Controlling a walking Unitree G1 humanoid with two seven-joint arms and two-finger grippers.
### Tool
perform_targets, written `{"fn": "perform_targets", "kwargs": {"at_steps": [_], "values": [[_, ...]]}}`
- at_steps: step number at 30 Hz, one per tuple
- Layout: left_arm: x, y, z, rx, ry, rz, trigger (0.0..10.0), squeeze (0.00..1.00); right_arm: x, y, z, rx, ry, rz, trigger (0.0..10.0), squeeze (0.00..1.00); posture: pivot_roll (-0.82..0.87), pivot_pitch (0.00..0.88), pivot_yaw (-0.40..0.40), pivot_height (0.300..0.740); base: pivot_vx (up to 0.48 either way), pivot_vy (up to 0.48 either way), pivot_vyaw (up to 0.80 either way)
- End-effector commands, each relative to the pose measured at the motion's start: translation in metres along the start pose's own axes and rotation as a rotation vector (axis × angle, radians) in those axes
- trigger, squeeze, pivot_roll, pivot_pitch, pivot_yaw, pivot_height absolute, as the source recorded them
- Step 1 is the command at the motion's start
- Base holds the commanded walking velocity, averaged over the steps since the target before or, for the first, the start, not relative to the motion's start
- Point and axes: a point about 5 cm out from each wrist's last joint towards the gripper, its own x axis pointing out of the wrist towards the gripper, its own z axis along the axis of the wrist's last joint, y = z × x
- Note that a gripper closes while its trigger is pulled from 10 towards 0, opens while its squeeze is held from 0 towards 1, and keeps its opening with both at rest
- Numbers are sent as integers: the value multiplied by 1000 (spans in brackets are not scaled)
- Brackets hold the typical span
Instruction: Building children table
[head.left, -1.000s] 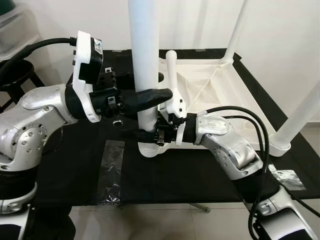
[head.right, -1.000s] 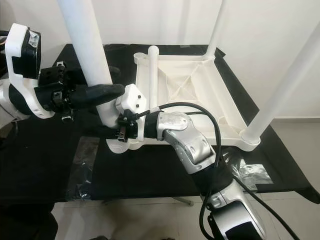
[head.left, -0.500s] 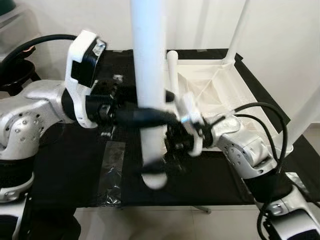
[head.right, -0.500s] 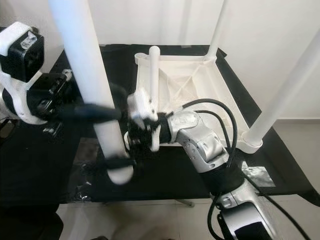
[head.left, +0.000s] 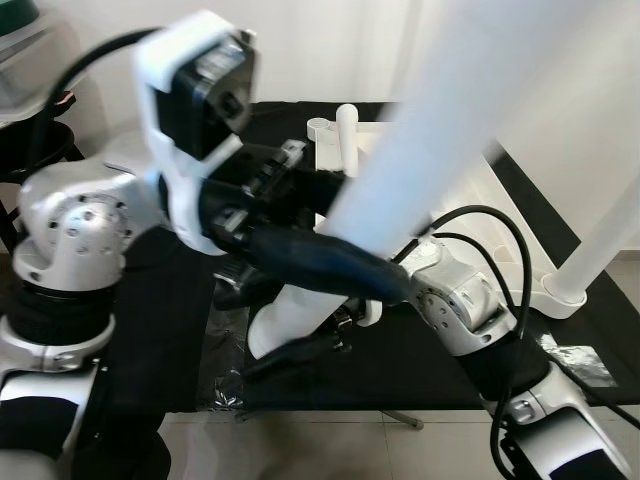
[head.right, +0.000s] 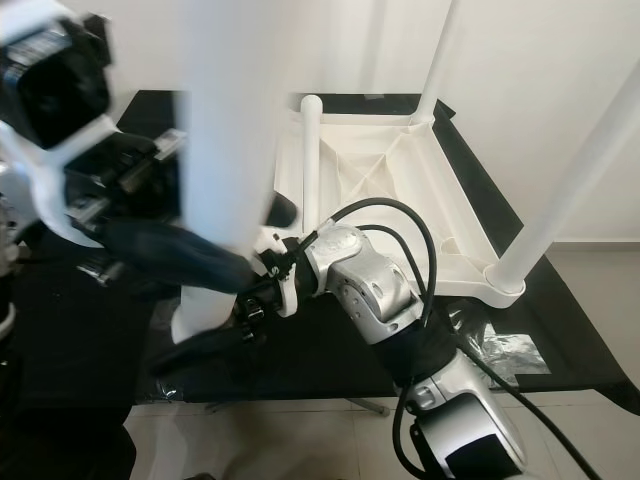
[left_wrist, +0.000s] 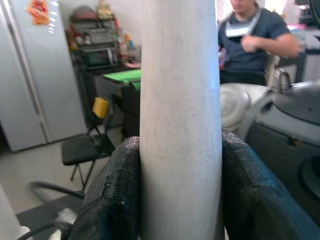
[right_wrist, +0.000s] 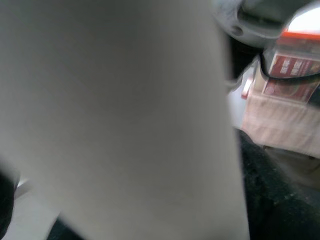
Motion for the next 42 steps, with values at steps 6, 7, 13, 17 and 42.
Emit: {"fn": "perform_targets", "kwargs": {"at_steps": [6, 7, 13, 17, 42], "values": [[6, 1, -14, -40, 14, -13, 1529, 0, -7, -2, 8, -4, -48, -38, 0, 0, 14, 63, -6, 740, 0, 0, 0], [3, 2, -16, -42, 12, 3, 1529, 0, -7, -1, 8, -5, -47, -37, 0, 0, 14, 63, -6, 740, 0, 0, 0], [-10, 8, -20, -26, 5, 91, 2314, 0, -10, 0, 8, -4, -46, -43, 0, 0, 11, 63, -4, 740, 0, 0, 0], [-26, 20, -22, 9, 10, 251, 4392, 0, -13, -1, 6, -7, -41, -76, 0, 0, 11, 60, -1, 740, 0, 0, 0], [-156, -8, -86, 191, 335, 1360, 10000, 0, -87, -43, 11, -88, -14, -713, 10000, 0, 19, 177, -11, 740, 0, 0, 0]]}}
